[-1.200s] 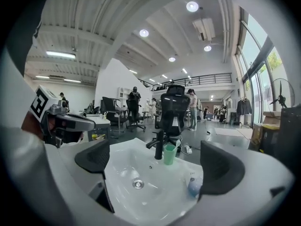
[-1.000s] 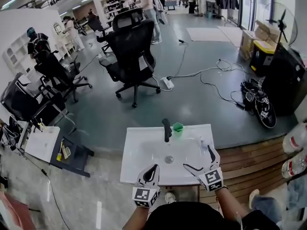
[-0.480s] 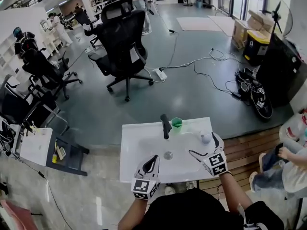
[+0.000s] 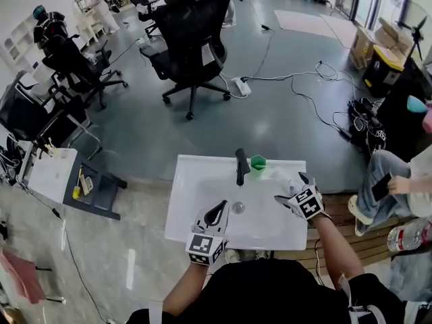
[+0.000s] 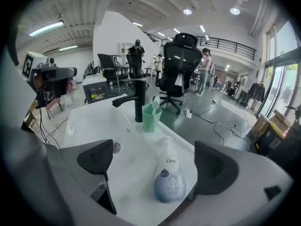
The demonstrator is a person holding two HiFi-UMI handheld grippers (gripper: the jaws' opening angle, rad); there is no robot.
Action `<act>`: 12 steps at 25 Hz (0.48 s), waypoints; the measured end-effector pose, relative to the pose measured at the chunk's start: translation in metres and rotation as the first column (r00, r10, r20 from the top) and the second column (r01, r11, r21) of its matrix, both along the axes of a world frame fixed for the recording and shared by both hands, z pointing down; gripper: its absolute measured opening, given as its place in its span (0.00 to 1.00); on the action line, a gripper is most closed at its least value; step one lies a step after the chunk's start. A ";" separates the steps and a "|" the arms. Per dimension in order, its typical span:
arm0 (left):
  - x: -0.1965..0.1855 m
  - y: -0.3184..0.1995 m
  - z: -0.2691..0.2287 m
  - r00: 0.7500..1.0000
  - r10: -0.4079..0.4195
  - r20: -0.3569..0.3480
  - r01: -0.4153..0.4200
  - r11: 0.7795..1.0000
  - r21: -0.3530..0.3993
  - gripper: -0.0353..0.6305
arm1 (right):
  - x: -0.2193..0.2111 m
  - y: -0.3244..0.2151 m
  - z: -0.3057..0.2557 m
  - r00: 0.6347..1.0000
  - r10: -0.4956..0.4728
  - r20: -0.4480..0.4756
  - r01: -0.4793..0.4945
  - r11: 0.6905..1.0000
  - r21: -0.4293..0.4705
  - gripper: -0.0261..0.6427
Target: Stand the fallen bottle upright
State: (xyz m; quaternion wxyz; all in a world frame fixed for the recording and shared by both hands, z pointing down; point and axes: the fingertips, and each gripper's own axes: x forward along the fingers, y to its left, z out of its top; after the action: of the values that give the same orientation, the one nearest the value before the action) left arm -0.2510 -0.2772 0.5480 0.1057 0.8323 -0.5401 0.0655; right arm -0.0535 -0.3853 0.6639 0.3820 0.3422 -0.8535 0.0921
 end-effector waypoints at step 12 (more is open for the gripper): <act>0.000 -0.020 0.027 0.999 -0.020 0.033 0.022 0.997 -0.071 0.08 | 0.017 -0.056 0.088 0.974 -0.063 -0.220 0.007 0.969 -0.249 0.80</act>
State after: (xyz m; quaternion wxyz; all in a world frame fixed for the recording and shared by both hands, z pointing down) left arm -0.2511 -0.2970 0.5748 0.1274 0.8211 -0.5478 0.0973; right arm -0.0370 -0.4416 0.7518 0.5176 0.2852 -0.7924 0.1510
